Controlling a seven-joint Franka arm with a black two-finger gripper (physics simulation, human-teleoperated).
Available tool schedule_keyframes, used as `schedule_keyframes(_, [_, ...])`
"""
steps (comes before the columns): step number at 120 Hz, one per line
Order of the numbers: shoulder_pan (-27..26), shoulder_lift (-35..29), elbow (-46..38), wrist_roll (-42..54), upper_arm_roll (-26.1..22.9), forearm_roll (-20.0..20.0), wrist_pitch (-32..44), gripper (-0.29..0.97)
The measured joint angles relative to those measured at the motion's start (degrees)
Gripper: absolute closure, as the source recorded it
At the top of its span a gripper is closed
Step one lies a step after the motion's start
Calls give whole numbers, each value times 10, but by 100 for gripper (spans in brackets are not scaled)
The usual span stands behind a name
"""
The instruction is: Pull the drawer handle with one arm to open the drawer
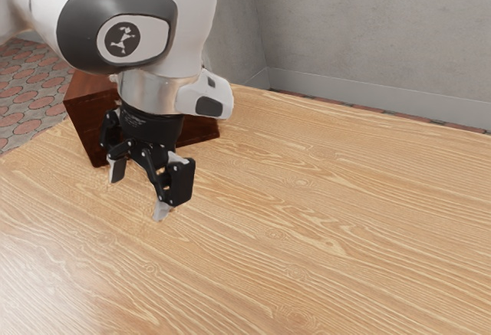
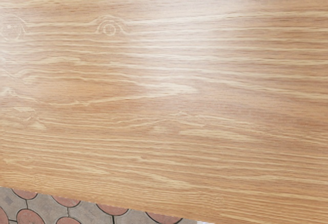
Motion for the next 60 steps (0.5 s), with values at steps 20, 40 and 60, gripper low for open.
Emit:
schedule_keyframes(20, [19,-17,-6,-19,14,-26,144,0])
schedule_keyframes(40, [-9,-13,7,-6,-3,-94,173,0])
schedule_keyframes(60, [35,10,3,152,43,-112,232,0])
